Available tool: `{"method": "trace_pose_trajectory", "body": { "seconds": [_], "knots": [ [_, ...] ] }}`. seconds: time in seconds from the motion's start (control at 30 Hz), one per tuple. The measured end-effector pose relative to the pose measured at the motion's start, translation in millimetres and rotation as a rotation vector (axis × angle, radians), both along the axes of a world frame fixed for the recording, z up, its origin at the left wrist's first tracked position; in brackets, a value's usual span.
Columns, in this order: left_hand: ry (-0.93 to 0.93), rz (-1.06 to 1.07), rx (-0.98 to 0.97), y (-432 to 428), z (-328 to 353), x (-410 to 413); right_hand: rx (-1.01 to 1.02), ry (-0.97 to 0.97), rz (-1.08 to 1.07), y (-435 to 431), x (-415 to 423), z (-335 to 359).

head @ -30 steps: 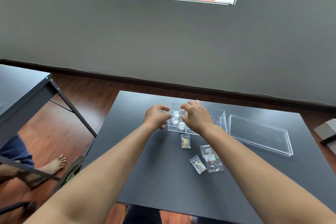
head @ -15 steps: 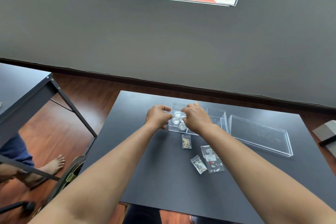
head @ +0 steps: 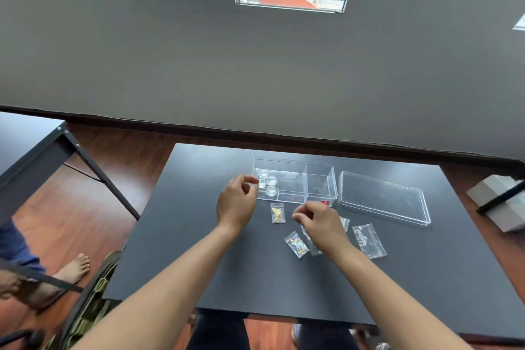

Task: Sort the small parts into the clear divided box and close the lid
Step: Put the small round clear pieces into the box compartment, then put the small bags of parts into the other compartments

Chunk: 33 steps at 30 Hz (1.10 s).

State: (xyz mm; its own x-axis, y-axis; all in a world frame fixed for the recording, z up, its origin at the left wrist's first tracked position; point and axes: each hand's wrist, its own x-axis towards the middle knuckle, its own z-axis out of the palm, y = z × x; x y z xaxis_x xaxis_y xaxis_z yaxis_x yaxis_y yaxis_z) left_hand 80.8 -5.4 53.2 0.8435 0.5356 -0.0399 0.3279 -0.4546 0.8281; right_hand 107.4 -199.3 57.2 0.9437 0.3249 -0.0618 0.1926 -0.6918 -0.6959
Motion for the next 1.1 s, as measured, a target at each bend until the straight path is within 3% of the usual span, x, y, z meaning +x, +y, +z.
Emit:
{"method": "trace_pose_trajectory", "body": {
  "seconds": [0.33, 0.67, 0.93, 1.1],
  "knots": [
    [0.337, -0.058, 0.414, -39, -30, -8, -0.263, 0.061, 0.006, -8, -34, -32],
    [0.442, -0.114, 0.242, -39, -14, 5, -0.227, 0.094, -0.029, -4, -32, -28],
    [0.380, -0.144, 0.094, -32, -13, -8, 0.162, 0.179, -0.266, -34, -19, -14],
    [0.363, -0.108, 0.058, -32, -10, -10, -0.004, 0.161, -0.365, -72, 15, -4]
  ]
}}
